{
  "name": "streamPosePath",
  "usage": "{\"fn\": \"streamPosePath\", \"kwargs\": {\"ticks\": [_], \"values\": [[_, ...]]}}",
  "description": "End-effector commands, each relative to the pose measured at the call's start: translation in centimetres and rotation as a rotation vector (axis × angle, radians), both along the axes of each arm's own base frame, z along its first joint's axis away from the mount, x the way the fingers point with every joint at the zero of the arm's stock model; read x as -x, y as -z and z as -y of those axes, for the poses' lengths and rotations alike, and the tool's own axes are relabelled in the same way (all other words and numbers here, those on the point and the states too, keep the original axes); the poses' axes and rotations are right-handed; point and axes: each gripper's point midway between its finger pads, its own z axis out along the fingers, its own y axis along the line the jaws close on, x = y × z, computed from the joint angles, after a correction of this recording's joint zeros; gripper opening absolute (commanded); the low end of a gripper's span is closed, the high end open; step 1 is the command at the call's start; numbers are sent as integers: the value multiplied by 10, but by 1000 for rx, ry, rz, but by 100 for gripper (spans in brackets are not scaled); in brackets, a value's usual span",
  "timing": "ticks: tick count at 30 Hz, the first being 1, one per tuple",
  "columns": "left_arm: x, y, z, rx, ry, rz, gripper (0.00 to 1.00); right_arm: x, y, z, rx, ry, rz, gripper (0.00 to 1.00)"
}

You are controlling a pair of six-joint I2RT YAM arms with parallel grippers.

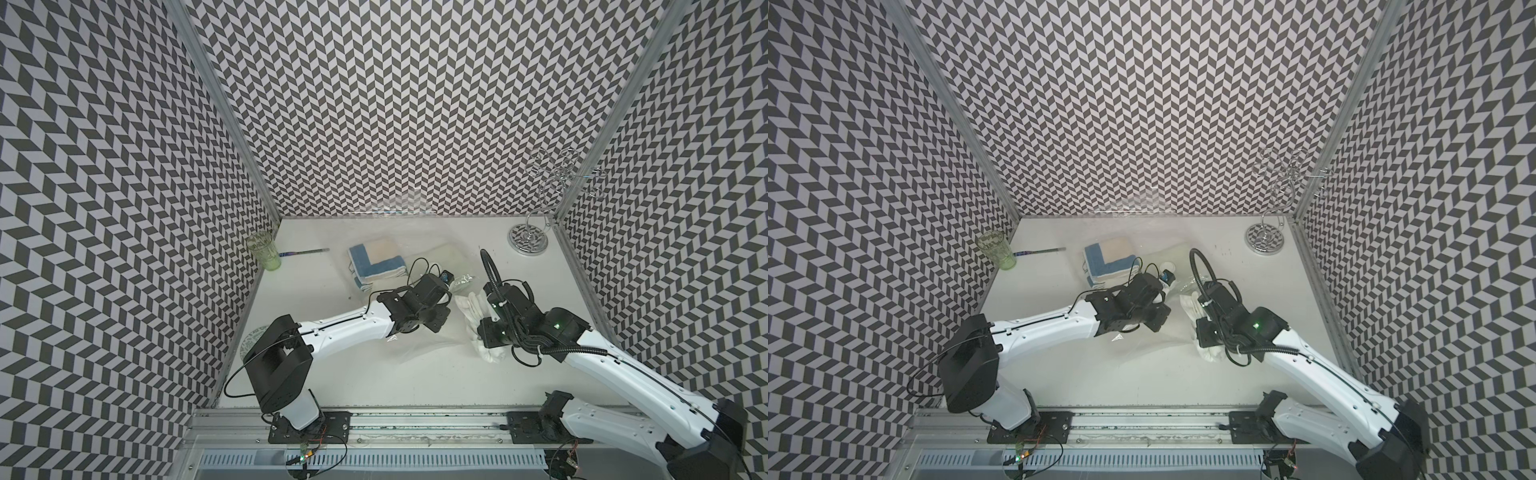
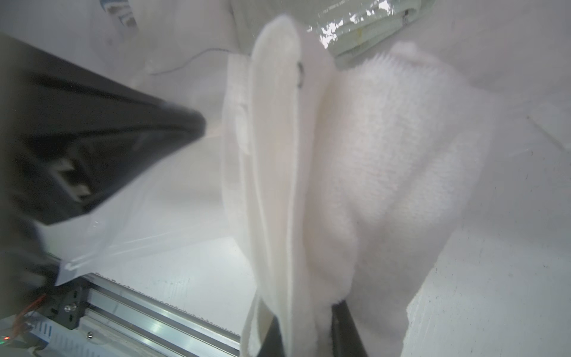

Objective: Place the folded towel into the vacuum bag
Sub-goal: Open the vacuum bag at the center of the board.

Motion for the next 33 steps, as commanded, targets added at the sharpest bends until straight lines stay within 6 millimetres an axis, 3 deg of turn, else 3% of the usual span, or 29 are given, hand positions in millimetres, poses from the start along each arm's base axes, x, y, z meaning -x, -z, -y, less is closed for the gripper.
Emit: {"fn": "streamPosePath", "kwargs": {"ticks": [1,7,10,14,18,24,29,33], "values": [[-5,-61,8,174,-4,59,0,8,2,-6,1,-21,9,0],[-5,-73,6,184,-4,68,0,31,21,-42,-7,-117,-15,0],[-4,-72,4,185,-5,65,0,26,30,-57,-8,-133,-13,0],[-2,-75,2,186,-9,69,0,17,19,-80,-77,-161,17,0],[0,-75,-1,186,-4,71,0,-4,12,-68,-45,-115,65,0],[9,-71,-5,198,9,53,0,-53,17,-23,-7,-22,108,0],[14,-68,-4,208,18,42,0,-72,19,-40,-15,-86,142,2],[17,-61,0,197,28,29,0,-75,53,-40,54,-99,72,9]]}}
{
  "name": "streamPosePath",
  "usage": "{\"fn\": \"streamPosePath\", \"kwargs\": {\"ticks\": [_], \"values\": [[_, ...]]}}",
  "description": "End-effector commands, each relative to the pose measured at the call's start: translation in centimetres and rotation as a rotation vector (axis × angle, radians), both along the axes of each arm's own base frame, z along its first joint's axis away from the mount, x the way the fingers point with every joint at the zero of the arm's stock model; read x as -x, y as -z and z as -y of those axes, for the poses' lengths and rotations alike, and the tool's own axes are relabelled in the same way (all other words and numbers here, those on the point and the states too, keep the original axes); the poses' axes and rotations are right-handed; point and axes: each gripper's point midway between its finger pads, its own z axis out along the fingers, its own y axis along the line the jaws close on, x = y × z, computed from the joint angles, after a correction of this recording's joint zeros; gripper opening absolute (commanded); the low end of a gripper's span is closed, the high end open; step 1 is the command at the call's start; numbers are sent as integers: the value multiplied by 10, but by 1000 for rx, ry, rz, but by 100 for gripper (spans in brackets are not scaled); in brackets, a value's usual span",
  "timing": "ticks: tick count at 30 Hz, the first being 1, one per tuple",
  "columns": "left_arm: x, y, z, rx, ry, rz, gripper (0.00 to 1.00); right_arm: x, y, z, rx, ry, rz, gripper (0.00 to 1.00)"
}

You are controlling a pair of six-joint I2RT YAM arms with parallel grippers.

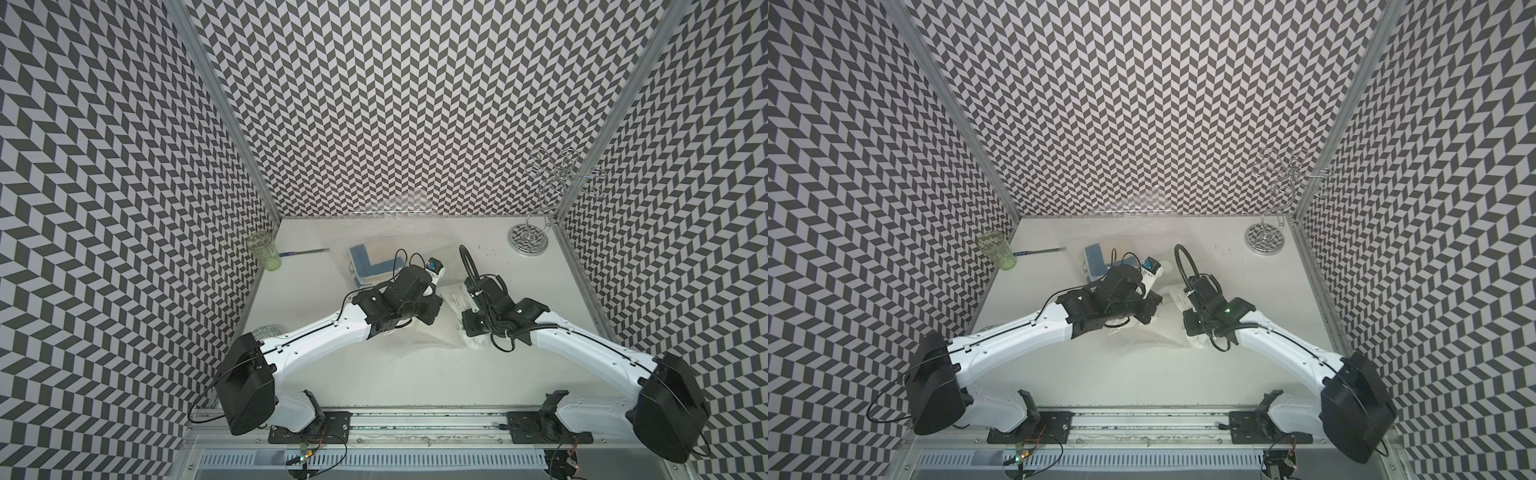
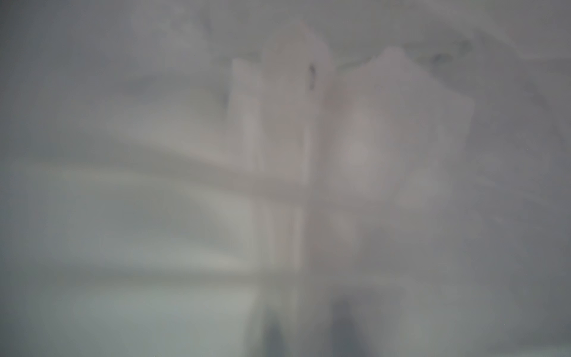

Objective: Place the folded towel into the vacuum bag
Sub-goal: Open the vacuum bag at the center of the board, then place the towel in the vacuum bag.

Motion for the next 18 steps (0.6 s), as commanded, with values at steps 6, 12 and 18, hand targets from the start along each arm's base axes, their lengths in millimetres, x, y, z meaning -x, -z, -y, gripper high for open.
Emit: {"fn": "streamPosePath", "kwargs": {"ticks": [6,12,18], "values": [[14,0,15,39,45,-10,0,5,33,-15,-41,-78,-68,53],[17,4,19,28,55,-18,0,15,8,-17,-149,-92,-102,73],[17,4,22,29,60,-15,0,5,1,17,-110,47,-93,73]]}}
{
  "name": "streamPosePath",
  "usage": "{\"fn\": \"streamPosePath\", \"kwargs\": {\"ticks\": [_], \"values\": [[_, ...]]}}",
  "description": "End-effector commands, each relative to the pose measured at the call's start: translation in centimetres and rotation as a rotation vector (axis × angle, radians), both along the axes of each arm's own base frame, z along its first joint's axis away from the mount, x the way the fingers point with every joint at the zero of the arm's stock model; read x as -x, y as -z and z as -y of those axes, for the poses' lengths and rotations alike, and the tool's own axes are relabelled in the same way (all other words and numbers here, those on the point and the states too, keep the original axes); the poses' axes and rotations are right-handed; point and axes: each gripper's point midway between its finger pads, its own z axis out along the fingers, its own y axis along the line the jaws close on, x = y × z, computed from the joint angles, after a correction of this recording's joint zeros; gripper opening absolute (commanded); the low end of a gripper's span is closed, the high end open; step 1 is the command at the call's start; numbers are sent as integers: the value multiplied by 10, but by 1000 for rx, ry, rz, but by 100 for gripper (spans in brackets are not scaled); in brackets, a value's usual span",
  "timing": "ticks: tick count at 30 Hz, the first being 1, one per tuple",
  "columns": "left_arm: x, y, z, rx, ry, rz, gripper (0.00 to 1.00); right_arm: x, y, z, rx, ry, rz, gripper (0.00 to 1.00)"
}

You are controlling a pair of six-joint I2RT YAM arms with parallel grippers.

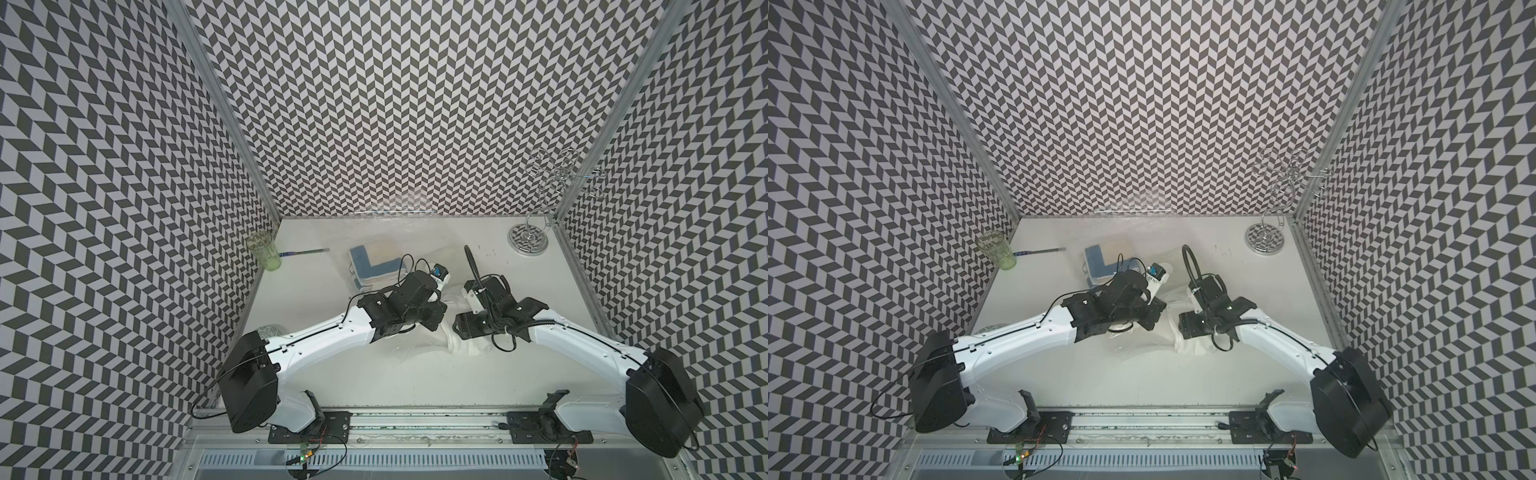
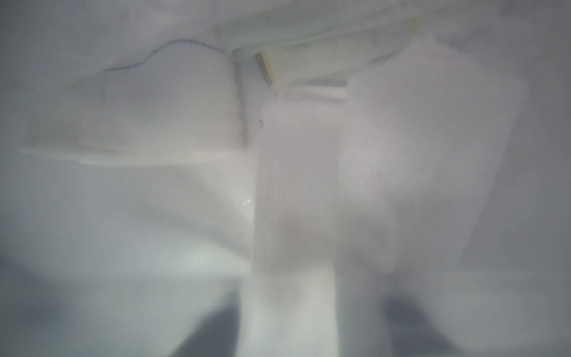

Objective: Place the folded towel into the vacuum bag
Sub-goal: Place the towel in the vacuum bag.

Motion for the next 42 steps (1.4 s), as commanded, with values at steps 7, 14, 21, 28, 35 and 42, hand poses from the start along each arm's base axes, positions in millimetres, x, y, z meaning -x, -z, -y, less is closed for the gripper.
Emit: {"fn": "streamPosePath", "kwargs": {"ticks": [7,14,21,28,35,42], "values": [[6,-10,14,43,42,4,0,-52,-5,76,315,357,142,56],[10,-5,18,33,54,-7,0,-78,-11,89,330,455,225,26],[11,-2,31,30,76,-15,0,-59,-21,96,289,470,185,59],[13,-1,37,36,83,-20,0,-1,-21,82,-29,526,1,71],[16,-4,44,49,96,-22,0,44,18,65,-260,622,-176,71],[18,-3,48,41,104,-26,0,51,40,63,-372,730,-216,71]]}}
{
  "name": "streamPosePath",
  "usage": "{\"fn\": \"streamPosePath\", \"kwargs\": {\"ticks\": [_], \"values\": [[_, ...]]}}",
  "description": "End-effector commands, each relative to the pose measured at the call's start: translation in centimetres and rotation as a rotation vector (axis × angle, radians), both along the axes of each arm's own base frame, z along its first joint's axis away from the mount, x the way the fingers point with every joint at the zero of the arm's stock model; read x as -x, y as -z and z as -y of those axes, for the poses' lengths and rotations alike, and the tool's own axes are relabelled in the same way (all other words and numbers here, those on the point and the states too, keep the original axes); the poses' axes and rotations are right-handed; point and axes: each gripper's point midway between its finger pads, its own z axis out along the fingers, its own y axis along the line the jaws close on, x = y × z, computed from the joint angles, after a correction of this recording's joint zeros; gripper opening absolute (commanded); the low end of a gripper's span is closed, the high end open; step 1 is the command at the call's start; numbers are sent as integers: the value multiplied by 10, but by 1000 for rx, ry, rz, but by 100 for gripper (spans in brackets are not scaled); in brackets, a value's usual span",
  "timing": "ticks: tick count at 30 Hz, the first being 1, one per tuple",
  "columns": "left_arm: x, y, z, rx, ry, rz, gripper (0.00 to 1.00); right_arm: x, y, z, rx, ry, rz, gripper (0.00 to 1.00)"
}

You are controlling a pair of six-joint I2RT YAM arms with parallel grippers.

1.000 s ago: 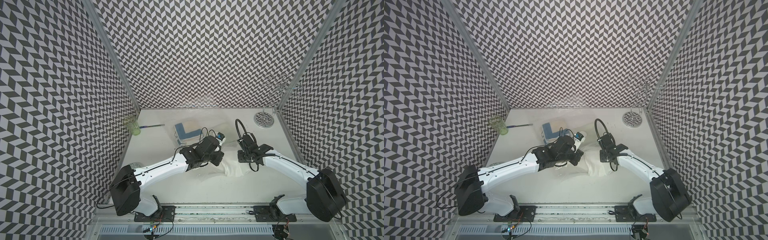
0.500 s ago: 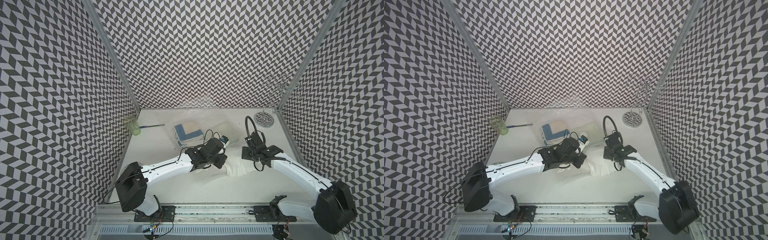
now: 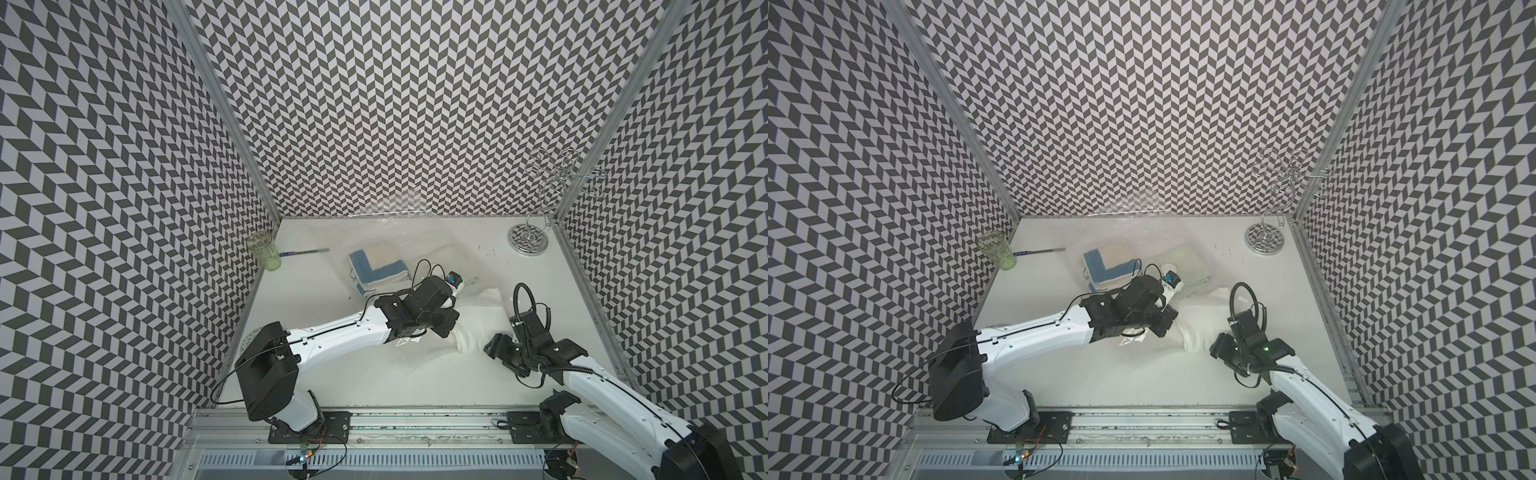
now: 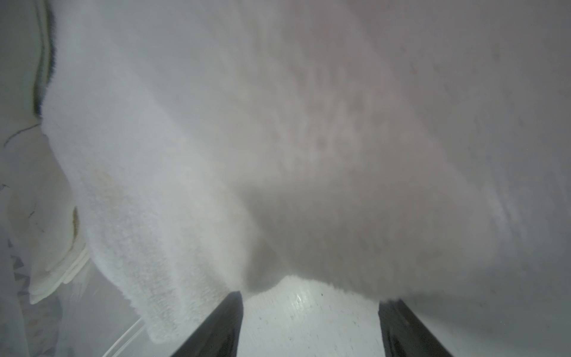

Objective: Place the folded towel into the vacuum bag
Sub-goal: Place the towel in the vacuum bag.

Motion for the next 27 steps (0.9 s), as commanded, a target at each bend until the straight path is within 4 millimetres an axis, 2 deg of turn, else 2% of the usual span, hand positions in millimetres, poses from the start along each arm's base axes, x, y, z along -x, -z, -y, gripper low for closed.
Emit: {"fn": "streamPosePath", "kwargs": {"ticks": [1,5,8,10,12,13,14,19,23,27], "values": [[2,-20,16,61,28,15,0,-19,-18,-14,-134,94,68,71],[4,-21,20,67,35,16,0,-26,-16,-15,-232,194,125,67],[6,-20,22,57,45,12,0,-36,-12,-5,-260,269,199,59],[9,-19,22,49,54,14,0,-48,-22,0,-253,277,268,52],[11,-17,21,41,66,12,0,-59,-33,4,-215,259,331,44],[13,-16,22,38,73,9,0,-70,-49,2,-209,232,385,38],[14,-14,22,36,80,6,0,-75,-52,1,-190,210,393,35],[19,-9,30,32,109,1,0,-89,-42,-11,-153,113,361,21],[21,-12,32,34,116,8,0,-107,-51,-23,-118,9,354,15],[20,-8,33,17,127,11,0,-127,-63,-33,-127,-33,386,14]]}}
